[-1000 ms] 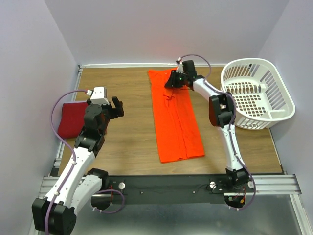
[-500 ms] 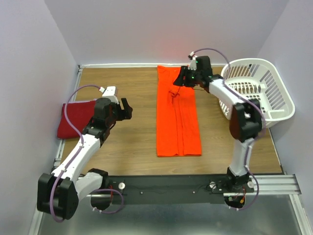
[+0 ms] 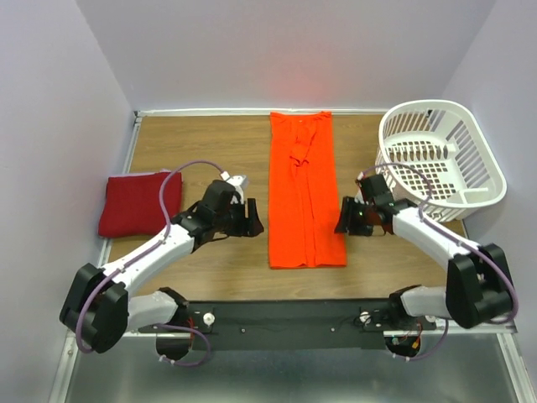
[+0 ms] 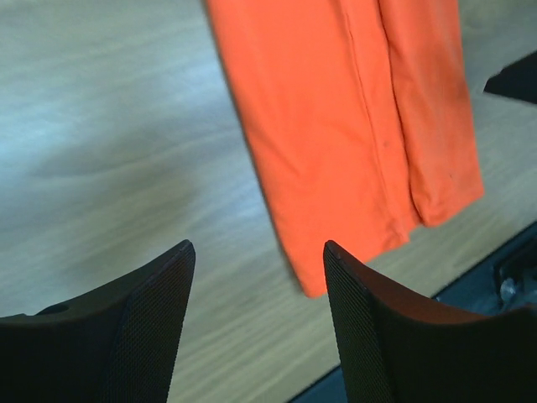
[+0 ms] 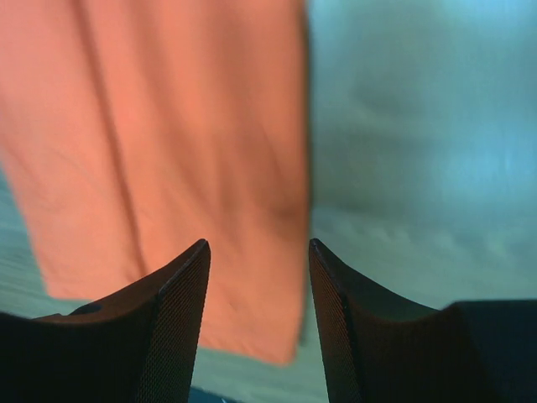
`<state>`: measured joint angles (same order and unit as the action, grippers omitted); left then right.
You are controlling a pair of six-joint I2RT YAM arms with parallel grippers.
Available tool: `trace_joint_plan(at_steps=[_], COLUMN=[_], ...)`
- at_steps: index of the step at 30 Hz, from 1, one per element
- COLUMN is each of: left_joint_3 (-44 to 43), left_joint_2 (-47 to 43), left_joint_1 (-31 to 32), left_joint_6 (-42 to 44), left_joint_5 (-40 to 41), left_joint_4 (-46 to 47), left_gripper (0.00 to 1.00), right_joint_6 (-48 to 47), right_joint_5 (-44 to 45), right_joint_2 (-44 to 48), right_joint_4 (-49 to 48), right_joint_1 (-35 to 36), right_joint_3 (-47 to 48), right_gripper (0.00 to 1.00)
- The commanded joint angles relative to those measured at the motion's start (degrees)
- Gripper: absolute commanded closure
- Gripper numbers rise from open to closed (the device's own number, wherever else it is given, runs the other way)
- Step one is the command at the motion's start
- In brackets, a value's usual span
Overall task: Fold and stack the t-shirts
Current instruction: Fold the tshirt
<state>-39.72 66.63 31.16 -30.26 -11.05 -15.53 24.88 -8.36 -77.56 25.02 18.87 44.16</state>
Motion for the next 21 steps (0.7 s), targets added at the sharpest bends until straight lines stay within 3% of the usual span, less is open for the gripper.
trace_joint_plan(at_steps=[1,5,21], left_joint_3=[1.1,0.6,-3.1], left_joint_2=[1.9,5.8,16.2], left_joint_1=[4.3,7.6,15.9], left_joint_6=[-5.5,-6.7,-8.3], left_joint_5=[-1.0,-0.4,2.3], left_joint_4=[-2.2,-2.0,-3.5], left_gripper=[0.31,0.33,0.39], right_joint_6=[4.4,8.1,12.4], right_joint_5=[3.0,-0.9,1.5], right_joint_2=[7.2,8.7,5.1], right_joint_4=[7.6,8.2,10.3], right_joint_1=[0.4,2.7,3.9], right_joint_3=[-6.3,-6.5,-11.2], right_gripper=[0.43,0.47,0.53])
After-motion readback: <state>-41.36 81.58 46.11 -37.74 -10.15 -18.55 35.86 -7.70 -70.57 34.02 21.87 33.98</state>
